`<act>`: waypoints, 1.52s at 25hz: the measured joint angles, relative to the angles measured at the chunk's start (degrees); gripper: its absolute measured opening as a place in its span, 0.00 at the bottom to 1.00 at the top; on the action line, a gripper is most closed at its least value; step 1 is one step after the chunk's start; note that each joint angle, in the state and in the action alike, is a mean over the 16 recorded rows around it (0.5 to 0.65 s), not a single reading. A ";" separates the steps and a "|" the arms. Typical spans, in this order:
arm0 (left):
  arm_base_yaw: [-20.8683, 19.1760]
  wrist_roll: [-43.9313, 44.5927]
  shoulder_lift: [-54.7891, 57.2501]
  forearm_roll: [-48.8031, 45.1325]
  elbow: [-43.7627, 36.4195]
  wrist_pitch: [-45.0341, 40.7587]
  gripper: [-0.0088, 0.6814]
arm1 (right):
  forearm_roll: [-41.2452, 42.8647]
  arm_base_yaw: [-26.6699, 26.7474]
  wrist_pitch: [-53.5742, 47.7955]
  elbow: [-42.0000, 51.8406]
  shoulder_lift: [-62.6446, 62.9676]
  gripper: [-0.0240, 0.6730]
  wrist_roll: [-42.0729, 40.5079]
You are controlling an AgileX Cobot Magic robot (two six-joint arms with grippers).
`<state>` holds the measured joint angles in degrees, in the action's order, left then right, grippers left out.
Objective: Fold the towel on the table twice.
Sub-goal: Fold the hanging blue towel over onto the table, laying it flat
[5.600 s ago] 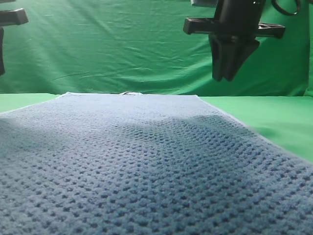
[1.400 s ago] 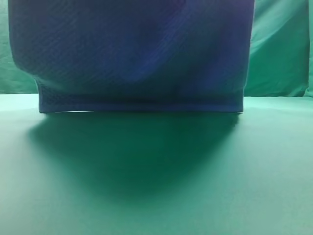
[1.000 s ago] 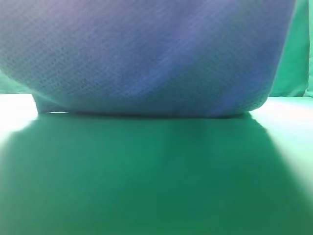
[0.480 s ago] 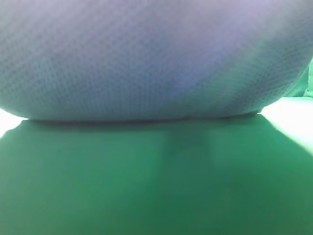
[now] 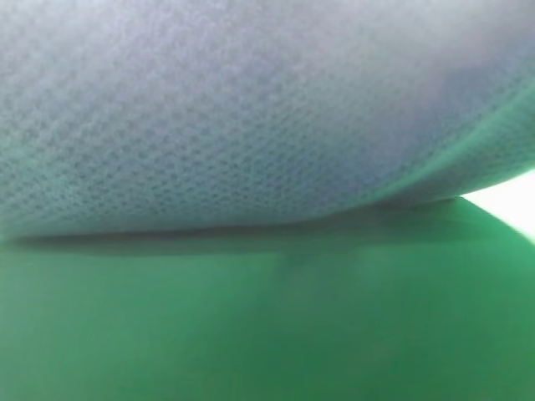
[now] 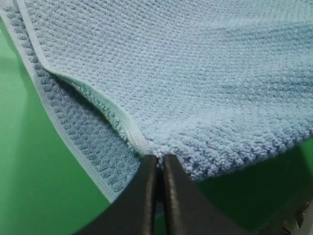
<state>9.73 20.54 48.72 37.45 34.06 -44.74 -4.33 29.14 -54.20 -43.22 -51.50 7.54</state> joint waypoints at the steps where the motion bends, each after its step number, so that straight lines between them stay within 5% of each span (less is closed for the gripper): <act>1: 0.01 0.00 0.47 0.08 -0.10 0.75 0.01 | 0.26 0.00 -0.02 0.01 -0.64 0.03 -0.04; 15: 0.04 0.36 15.26 2.52 2.65 13.82 0.01 | 5.38 -0.96 6.11 -6.53 -17.32 0.03 -0.15; 38: 0.27 3.00 46.74 6.50 22.03 29.40 0.01 | 12.47 -6.74 21.79 -27.26 -46.25 0.03 -0.57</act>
<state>10.00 23.55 95.46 43.95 56.09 -15.34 8.14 22.40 -32.41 -70.48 -97.75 6.97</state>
